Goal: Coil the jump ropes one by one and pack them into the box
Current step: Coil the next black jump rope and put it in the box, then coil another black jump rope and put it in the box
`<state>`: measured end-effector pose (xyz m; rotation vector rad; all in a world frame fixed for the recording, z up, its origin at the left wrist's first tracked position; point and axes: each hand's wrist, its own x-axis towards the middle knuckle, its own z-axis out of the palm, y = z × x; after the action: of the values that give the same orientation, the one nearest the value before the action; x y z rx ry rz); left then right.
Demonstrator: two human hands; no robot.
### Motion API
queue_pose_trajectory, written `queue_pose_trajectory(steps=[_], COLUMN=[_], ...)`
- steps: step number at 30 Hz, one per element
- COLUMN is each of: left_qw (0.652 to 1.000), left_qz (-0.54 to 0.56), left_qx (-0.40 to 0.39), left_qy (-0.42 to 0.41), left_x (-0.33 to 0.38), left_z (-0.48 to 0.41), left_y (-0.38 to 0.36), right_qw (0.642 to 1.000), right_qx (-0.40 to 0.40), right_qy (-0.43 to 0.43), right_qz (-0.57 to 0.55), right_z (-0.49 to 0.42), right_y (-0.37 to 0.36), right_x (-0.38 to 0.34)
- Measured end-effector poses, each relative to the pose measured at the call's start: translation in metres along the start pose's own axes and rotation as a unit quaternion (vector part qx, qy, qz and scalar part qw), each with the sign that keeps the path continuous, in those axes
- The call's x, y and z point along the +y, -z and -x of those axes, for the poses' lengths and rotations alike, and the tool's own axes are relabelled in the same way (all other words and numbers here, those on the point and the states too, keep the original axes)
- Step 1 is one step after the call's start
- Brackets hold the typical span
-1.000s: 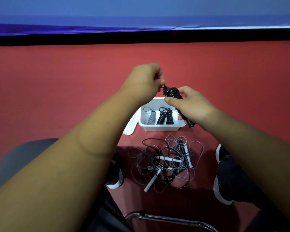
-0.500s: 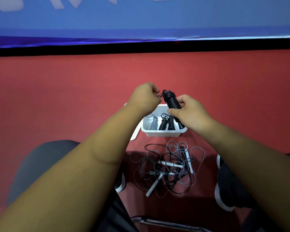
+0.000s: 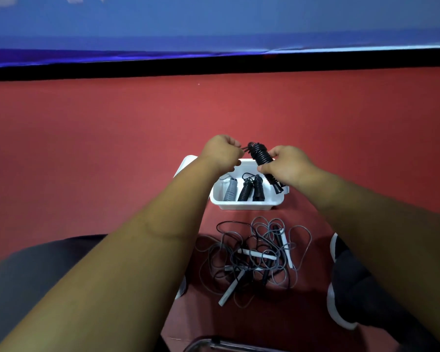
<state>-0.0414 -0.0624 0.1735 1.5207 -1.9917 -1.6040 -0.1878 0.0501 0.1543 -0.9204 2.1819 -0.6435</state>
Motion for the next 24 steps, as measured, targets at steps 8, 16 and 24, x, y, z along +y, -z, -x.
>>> queue_pose_trajectory(steps=[8, 16, 24], left_qw=[0.997, 0.995, 0.993], left_qz=[0.027, -0.005, 0.0], left_qx=[-0.033, -0.017, -0.006], left_qy=[0.067, 0.099, 0.114], left_x=[-0.071, -0.152, -0.166], left_z=[-0.076, -0.125, -0.128], left_y=[-0.036, -0.083, -0.092], right_qw=[0.993, 0.976, 0.958], right_qx=[0.008, 0.024, 0.064], right_qy=[-0.081, -0.114, -0.097], right_qz=[0.091, 0.182, 0.262], right_z=[-0.085, -0.137, -0.138], right_y=[-0.055, -0.103, -0.115], right_x=[0.056, 0.115, 0.114])
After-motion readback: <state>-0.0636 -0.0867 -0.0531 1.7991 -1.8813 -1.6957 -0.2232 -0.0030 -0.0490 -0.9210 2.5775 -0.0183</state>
